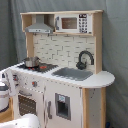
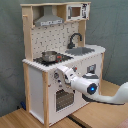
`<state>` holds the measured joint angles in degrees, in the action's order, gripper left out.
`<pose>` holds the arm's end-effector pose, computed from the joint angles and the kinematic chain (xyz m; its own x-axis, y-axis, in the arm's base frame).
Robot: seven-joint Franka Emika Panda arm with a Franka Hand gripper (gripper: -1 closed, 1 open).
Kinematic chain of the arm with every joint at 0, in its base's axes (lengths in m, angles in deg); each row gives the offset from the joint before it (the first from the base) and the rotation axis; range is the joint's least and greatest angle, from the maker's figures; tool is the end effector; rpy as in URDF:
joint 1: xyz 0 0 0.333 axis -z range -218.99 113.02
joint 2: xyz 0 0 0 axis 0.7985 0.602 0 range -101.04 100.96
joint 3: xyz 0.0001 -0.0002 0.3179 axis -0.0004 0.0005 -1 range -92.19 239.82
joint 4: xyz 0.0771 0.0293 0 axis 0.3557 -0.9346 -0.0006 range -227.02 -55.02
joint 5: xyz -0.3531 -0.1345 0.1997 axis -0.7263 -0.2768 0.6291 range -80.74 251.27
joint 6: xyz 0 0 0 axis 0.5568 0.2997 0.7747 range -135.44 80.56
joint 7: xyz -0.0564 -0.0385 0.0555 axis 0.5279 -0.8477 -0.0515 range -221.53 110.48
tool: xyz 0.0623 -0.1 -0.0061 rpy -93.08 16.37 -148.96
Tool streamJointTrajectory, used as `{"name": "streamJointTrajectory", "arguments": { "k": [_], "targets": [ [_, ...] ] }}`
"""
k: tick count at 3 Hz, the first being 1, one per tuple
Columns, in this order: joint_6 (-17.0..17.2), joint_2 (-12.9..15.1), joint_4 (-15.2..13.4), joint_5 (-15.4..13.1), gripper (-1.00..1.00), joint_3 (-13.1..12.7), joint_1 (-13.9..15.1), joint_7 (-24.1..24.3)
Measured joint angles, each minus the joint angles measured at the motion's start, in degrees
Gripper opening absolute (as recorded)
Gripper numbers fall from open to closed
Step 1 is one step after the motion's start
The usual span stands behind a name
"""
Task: Play with the kitchen
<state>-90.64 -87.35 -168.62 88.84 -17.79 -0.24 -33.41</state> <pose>0.3906 0.5424 0.3283 0.0283 0.8926 0.4499 0.0544 -0.4508 0.8910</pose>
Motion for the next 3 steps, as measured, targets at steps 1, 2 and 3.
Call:
{"name": "streamJointTrajectory", "arguments": {
  "k": [1, 2, 3],
  "targets": [
    [-0.1, 1.2, 0.2, 0.0, -1.0, 0.5, 0.0, -4.7],
    [-0.1, 1.9, 0.2, 0.0, -1.0, 0.4, 0.0, -11.3],
    [-0.1, 2.2, 0.2, 0.0, -1.0, 0.4, 0.0, -18.6]
  ]
}}
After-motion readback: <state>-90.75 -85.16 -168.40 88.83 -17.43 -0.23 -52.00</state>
